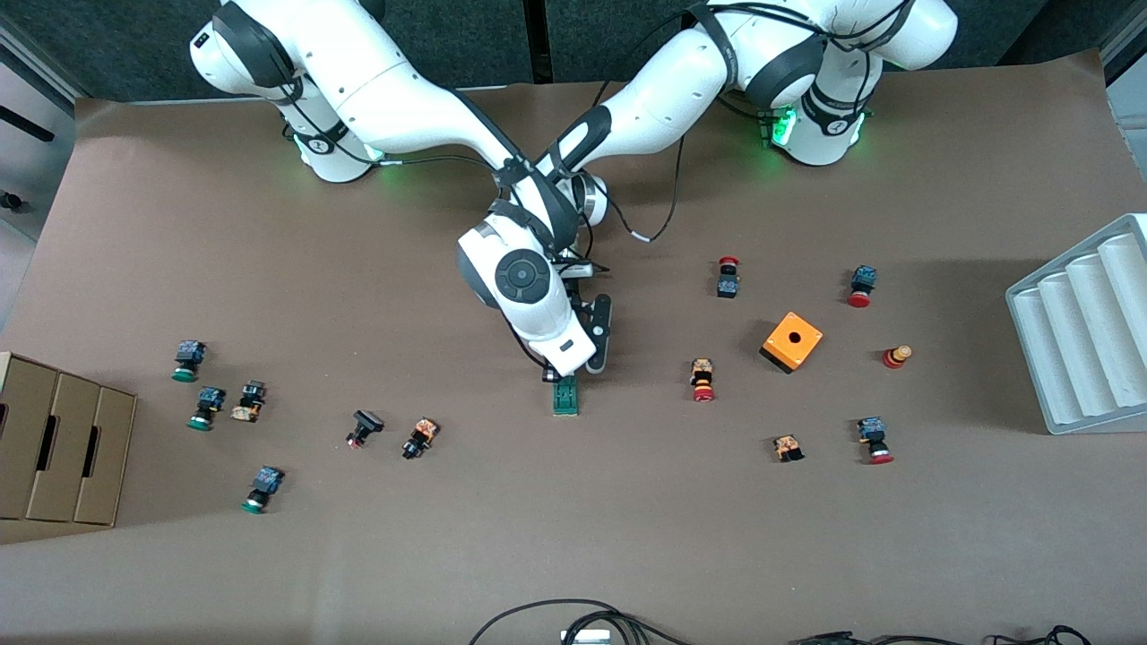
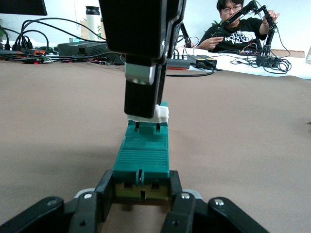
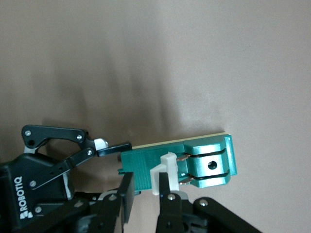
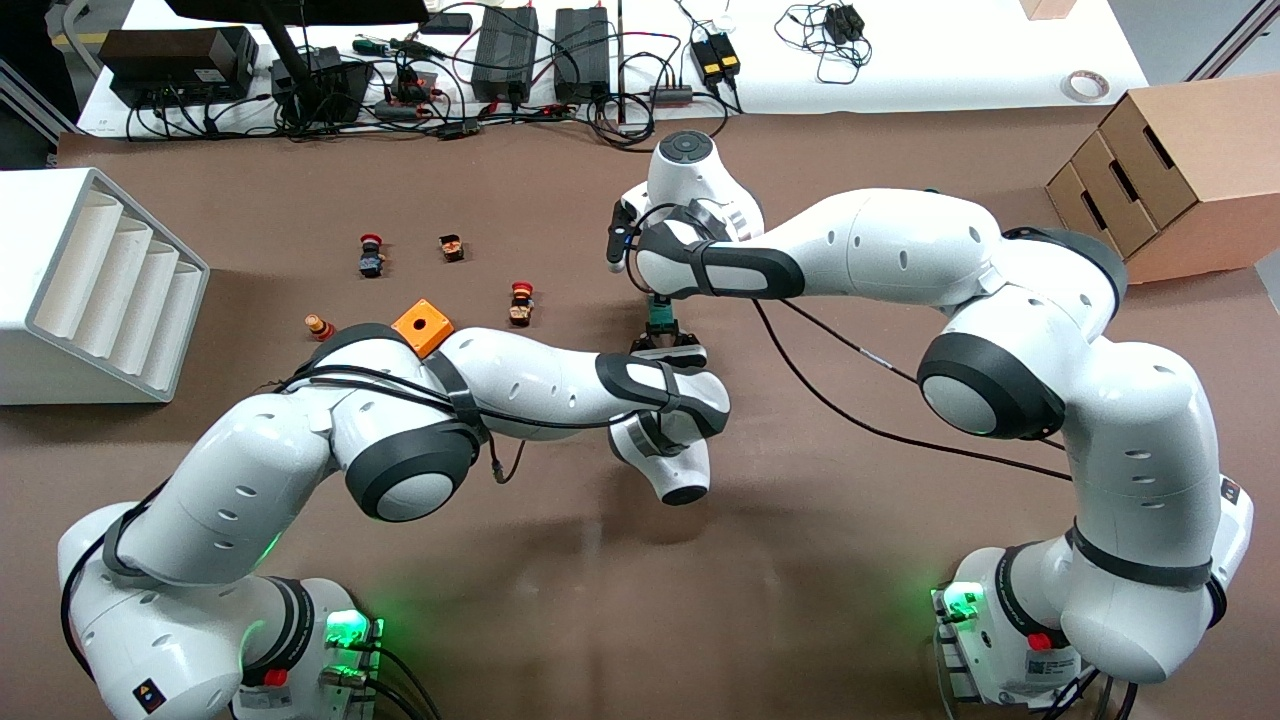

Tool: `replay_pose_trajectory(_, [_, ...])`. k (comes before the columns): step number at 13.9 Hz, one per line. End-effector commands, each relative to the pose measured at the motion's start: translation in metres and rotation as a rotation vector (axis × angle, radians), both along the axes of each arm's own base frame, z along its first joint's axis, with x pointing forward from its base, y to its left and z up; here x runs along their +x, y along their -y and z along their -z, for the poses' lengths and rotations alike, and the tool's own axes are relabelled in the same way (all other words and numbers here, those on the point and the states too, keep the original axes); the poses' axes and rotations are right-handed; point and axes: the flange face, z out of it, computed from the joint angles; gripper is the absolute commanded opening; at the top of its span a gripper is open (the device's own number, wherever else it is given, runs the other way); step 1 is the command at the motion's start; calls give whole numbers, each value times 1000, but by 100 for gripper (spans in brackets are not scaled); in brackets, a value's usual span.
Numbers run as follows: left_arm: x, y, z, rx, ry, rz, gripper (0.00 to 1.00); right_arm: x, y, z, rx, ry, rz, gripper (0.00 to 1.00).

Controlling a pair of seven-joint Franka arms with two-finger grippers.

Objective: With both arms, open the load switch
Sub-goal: 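Press the white handle down onto the switch contacts with the right gripper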

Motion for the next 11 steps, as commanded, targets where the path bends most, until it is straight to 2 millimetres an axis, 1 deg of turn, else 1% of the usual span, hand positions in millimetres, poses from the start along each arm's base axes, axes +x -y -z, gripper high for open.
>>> replay_pose_trajectory(1, [-7,2,16,-25,-19,24,20,-7,1,0,-20,-6,6,27])
replay_pose_trajectory(11, [-6,2,16,-27,-19,22,20,-8,1,7,-23,-8,6,27])
